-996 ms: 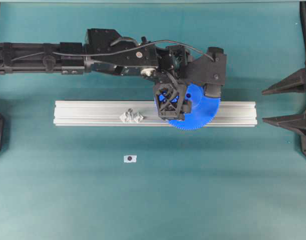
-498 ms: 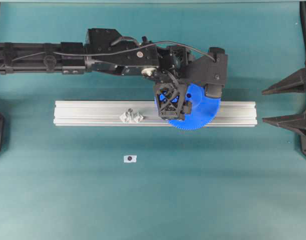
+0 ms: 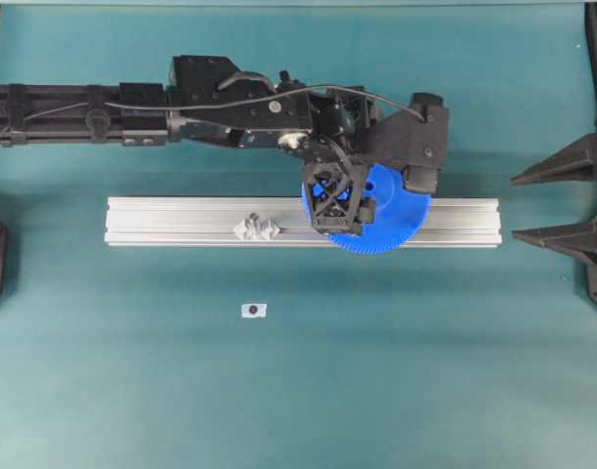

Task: Insert the large gear onto the shaft.
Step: 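Push the gear onto the shaft with the left gripper, adjusting alignment, then open the left gripper and pull it back off the gear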

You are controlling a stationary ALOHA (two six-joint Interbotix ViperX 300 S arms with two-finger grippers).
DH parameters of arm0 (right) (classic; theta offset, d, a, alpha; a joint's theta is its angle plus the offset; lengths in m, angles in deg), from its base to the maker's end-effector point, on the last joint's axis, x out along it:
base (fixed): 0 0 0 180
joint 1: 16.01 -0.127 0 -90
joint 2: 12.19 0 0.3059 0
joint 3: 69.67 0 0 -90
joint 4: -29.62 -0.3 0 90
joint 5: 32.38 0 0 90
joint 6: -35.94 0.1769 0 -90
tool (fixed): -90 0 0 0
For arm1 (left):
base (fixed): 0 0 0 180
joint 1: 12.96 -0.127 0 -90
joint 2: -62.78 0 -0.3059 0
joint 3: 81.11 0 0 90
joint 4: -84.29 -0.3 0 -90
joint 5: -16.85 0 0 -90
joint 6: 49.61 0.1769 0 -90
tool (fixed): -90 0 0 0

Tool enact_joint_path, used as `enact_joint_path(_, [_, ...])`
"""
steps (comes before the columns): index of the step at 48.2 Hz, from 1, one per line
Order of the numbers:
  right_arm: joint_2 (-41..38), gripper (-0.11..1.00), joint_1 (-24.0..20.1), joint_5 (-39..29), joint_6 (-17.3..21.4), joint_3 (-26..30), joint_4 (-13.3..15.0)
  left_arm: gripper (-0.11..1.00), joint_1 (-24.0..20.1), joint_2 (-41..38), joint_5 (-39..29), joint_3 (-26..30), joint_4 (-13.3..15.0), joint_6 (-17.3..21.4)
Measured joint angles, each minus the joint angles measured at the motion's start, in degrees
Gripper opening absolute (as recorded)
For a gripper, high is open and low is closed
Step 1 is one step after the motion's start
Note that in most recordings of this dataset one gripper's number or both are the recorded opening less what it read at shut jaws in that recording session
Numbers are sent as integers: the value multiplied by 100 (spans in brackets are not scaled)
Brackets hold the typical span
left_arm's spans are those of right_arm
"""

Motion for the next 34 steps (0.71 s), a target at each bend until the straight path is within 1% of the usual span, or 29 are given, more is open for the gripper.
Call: enact_joint_path(34, [9,79,0,0,9,9,0,86,158,44,-9,-114,-18,0])
